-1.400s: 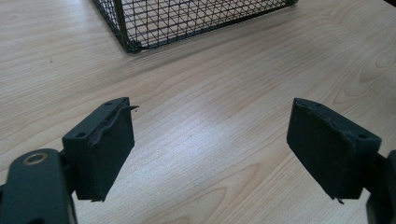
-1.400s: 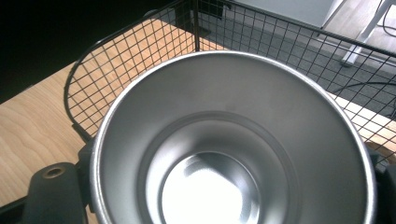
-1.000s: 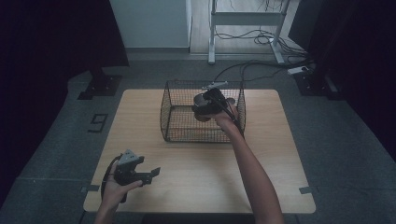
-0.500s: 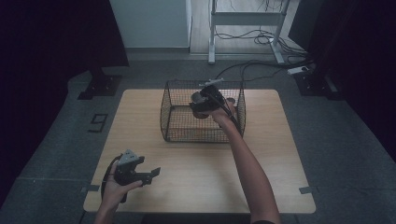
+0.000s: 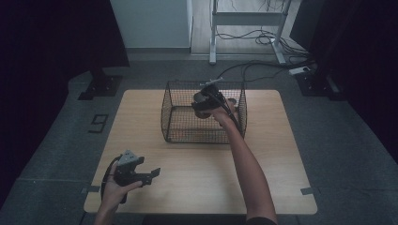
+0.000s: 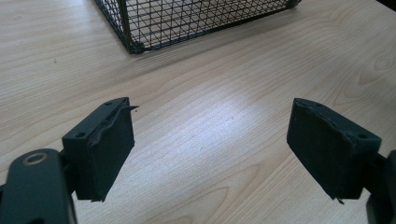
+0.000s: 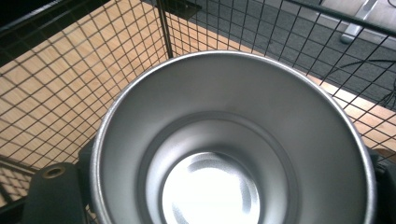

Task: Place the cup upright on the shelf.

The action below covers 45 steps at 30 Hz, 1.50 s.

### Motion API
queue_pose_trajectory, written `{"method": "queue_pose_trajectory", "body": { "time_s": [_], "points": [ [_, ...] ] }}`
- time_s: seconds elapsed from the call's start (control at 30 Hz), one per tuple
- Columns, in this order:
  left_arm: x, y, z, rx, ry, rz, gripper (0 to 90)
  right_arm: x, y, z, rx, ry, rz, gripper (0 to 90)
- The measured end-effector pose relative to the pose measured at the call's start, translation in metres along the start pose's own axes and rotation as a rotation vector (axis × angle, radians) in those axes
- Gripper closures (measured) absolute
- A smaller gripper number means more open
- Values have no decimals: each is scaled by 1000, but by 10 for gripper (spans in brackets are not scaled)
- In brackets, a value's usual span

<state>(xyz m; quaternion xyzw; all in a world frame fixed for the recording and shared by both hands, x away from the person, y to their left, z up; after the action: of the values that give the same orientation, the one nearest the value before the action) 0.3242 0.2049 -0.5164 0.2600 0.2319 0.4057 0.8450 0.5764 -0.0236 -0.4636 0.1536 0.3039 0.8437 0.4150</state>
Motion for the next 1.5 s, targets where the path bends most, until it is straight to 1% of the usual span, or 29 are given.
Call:
{"method": "queue_pose_trajectory", "body": {
  "time_s": [0.1, 0.13, 0.3, 0.47, 0.57, 0.87, 1.03, 1.13, 1.4, 1.5],
  "points": [
    [0, 0, 0, 0, 1, -1, 153, -1, -4, -1, 6, 1, 1, 183],
    [0, 0, 0, 0, 1, -1, 152, -1, -8, -3, 11, 0, 3, 183],
    [0, 0, 0, -1, 0, -3, 153, -1, -18, -7, 38, -1, 6, 183],
    [0, 0, 0, -1, 1, -3, 153, -2, -25, -11, 55, -3, 3, 183],
    [0, 1, 0, -3, 1, -3, 153, -5, -31, -15, 74, -9, -2, 183],
    [1, 0, -1, 1, 3, -6, 153, -7, -41, -22, 108, -10, -11, 183],
    [1, 0, 0, -2, 2, -5, 153, -9, -47, -26, 138, -6, -16, 182],
    [1, 1, 0, -3, 3, -4, 153, -10, -50, -28, 147, -7, -27, 182],
    [1, 2, 0, -6, 3, -4, 153, -11, -57, -32, 168, -9, -31, 182],
    [2, 2, 0, -6, 3, -3, 153, -11, -60, -35, 186, -7, -34, 182]
  ]
}}
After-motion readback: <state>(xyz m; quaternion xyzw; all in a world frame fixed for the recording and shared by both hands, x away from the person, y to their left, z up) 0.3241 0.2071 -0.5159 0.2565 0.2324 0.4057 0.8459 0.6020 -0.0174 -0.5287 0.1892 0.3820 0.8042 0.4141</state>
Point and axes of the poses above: each handheld gripper's, and its own axes: y roughly backward along the jaws, z roughly out of its top, x roughly to its left, the point moved 7 cm from there along -y, roughly forward along the jaws, and after that the axes turned 3 degrees about y, right-handed, at the moved point
